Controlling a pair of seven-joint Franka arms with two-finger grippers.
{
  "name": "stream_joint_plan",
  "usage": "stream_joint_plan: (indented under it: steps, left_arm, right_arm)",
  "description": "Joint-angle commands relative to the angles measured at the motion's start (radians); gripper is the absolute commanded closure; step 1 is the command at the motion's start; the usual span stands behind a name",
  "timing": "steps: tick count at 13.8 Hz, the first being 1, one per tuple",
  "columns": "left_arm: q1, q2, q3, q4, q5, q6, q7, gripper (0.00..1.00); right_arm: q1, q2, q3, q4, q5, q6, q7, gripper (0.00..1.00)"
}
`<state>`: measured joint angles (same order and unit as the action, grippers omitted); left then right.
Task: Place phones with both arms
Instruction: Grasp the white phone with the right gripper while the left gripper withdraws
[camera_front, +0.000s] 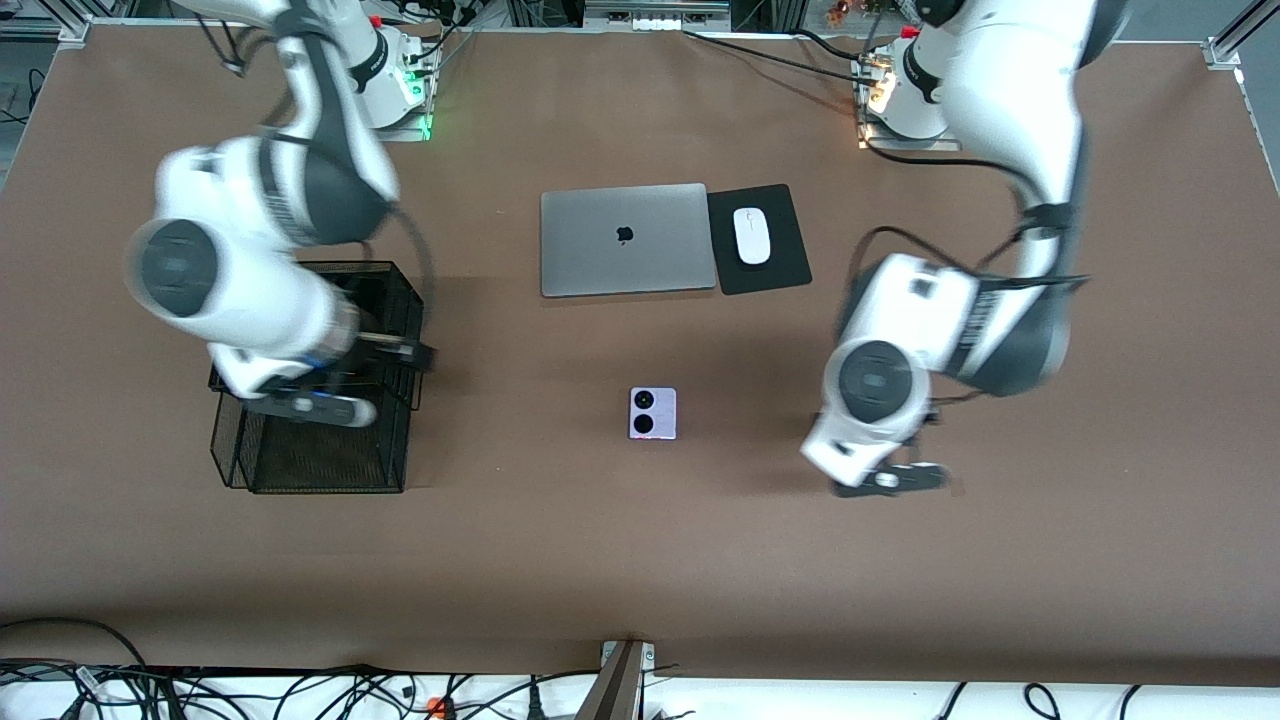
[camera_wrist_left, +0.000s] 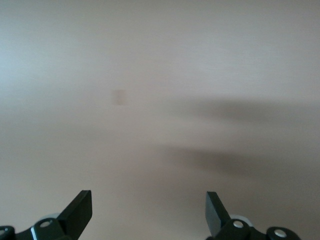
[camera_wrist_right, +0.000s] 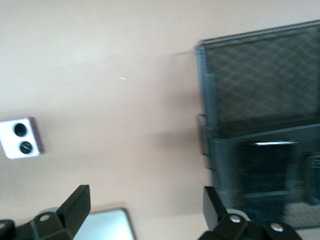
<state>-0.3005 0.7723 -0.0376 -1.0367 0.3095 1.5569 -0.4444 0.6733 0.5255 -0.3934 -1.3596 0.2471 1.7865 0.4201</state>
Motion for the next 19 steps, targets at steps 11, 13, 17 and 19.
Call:
stream_joint_plan:
  steps: [11, 13, 17, 19]
  left_arm:
    - [0.319, -0.387, -0.021, -0.147, -0.212, -0.242, 0.604, 0.0]
    - [0.324, -0.433, -0.021, -0.193, -0.219, -0.241, 0.615, 0.0]
    - [0.313, -0.533, -0.028, -0.295, -0.224, -0.227, 0.613, 0.0]
    - [0.314, -0.576, -0.074, -0.36, -0.225, -0.196, 0.598, 0.0]
  right_arm:
    - [0.258, 0.436, 0.079, 0.131, 0.012, 0.626, 0.394, 0.0]
    - [0.275, 0.459, 0.079, 0.131, 0.012, 0.654, 0.399, 0.0]
    - [0.296, 0.496, 0.077, 0.131, 0.011, 0.697, 0.401, 0.0]
    - [0.304, 0.51, 0.077, 0.131, 0.009, 0.725, 0.399, 0.0]
